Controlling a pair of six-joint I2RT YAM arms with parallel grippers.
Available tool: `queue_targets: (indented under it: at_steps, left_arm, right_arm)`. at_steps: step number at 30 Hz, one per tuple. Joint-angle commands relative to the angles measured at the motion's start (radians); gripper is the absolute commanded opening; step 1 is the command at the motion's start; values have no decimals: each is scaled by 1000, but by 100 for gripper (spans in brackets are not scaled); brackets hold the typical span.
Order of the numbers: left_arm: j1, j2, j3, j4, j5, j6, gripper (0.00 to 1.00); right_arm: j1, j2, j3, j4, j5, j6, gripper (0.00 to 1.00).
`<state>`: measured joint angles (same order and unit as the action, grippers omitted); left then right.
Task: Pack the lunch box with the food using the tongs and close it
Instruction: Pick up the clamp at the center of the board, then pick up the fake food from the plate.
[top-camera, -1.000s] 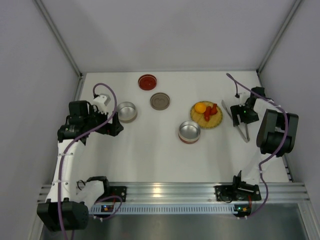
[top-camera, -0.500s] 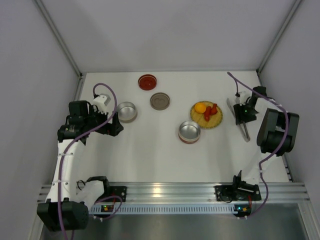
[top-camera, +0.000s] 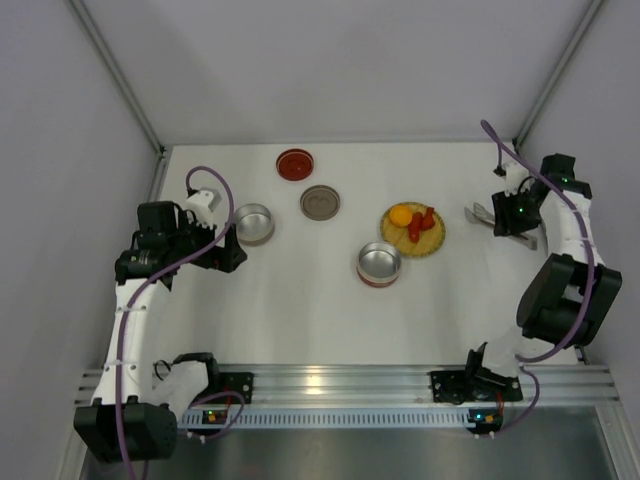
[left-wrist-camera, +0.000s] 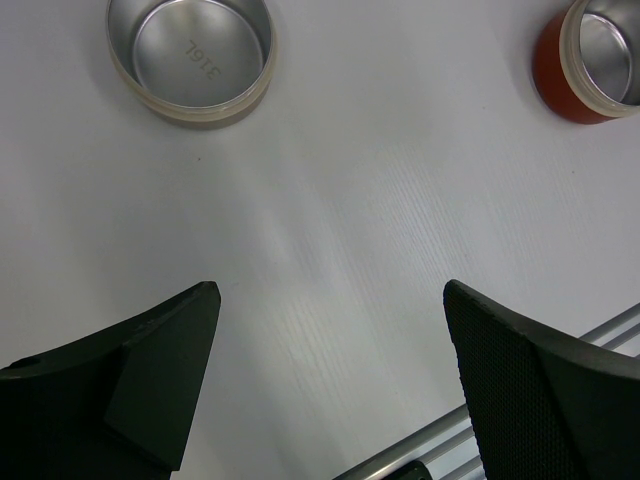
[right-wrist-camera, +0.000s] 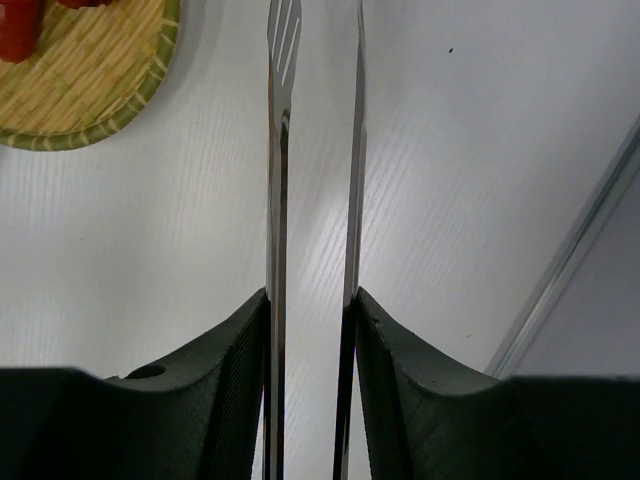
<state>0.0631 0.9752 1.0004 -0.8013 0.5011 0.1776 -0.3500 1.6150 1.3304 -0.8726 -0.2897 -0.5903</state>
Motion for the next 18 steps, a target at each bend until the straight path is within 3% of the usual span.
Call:
queue_targets:
  at_steps: [1,11,18]
  left_arm:
    - [3,-20,12,17,16,5,98]
    - [4,-30,14,13,22,5,98]
    - [3,-24,14,13,25,10,98]
  right_arm:
    - [-9,-75,64,-152,-69,-55,37]
    - [16,-171,177,-316,-253,-74,36]
    - [202,-228,142,-249,-221,-2,37]
